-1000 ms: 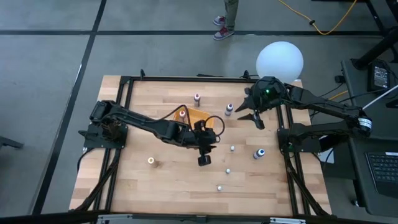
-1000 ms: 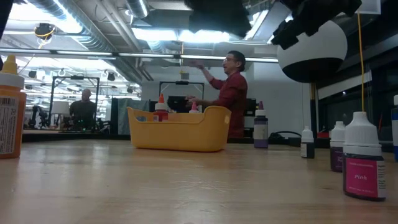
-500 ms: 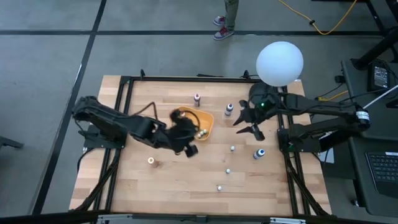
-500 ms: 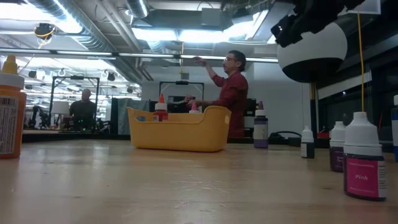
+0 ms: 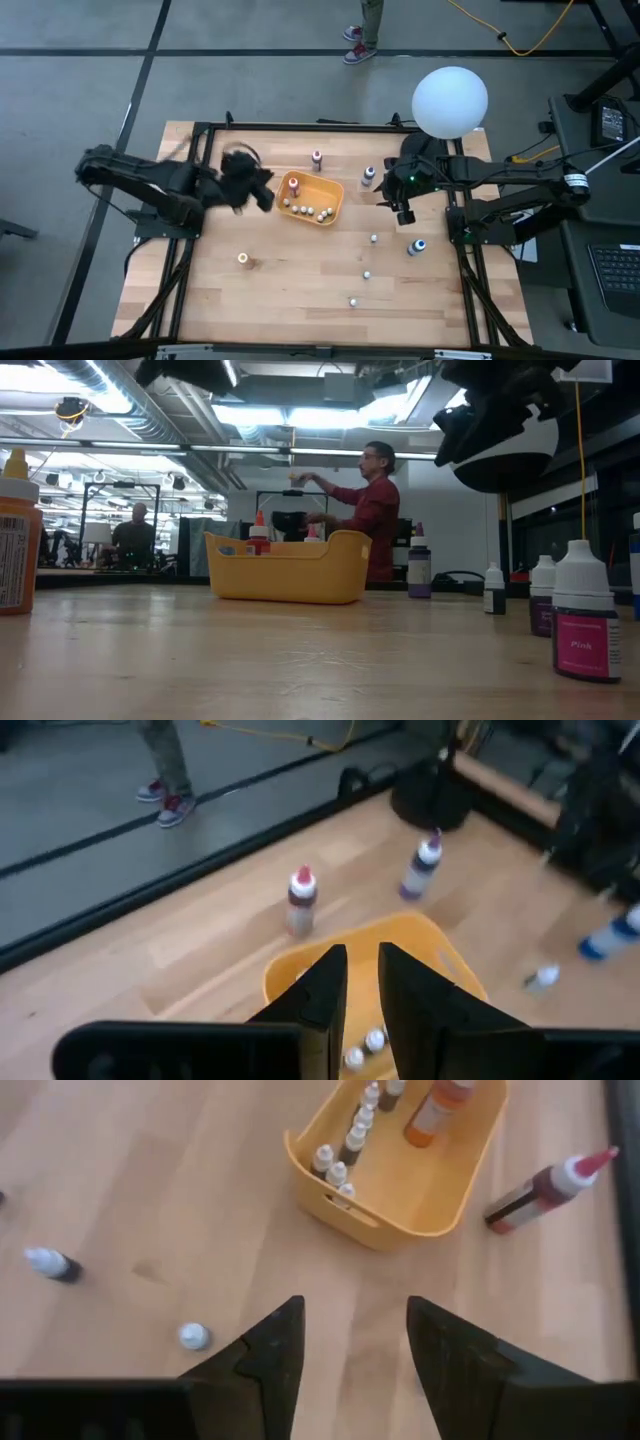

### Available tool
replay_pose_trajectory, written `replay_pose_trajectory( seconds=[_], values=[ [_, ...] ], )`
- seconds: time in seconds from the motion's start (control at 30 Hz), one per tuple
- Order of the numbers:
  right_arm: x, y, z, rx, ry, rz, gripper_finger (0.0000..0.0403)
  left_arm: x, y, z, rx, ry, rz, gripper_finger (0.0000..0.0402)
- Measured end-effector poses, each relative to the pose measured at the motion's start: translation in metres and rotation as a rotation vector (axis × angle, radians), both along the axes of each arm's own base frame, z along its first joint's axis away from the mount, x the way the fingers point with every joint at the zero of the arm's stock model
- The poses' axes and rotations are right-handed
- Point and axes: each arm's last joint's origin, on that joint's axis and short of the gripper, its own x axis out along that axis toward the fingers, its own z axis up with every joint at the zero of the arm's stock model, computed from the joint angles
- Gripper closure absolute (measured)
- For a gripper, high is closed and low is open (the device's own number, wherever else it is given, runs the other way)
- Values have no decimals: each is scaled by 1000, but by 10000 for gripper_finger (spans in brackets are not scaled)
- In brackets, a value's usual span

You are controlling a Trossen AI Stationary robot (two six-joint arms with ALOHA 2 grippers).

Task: Pick & Place food coloring
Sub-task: Put the small black food coloring bottle into the yellow bin

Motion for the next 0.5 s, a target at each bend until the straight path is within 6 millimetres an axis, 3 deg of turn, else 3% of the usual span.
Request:
replay_pose_trajectory(
  seconds=[0.2, 0.37, 0.5],
  values=[
    [2, -9, 2, -85, -30, -10, 226, -10, 36, -9, 18, -169, -124, 346],
    [1, -23, 4, -96, -52, -68, 226, -28, 57, -51, -16, -219, -73, 346],
    [-1, -34, 4, -119, -47, -92, 226, -46, 55, -88, -33, -343, -97, 346]
  ],
)
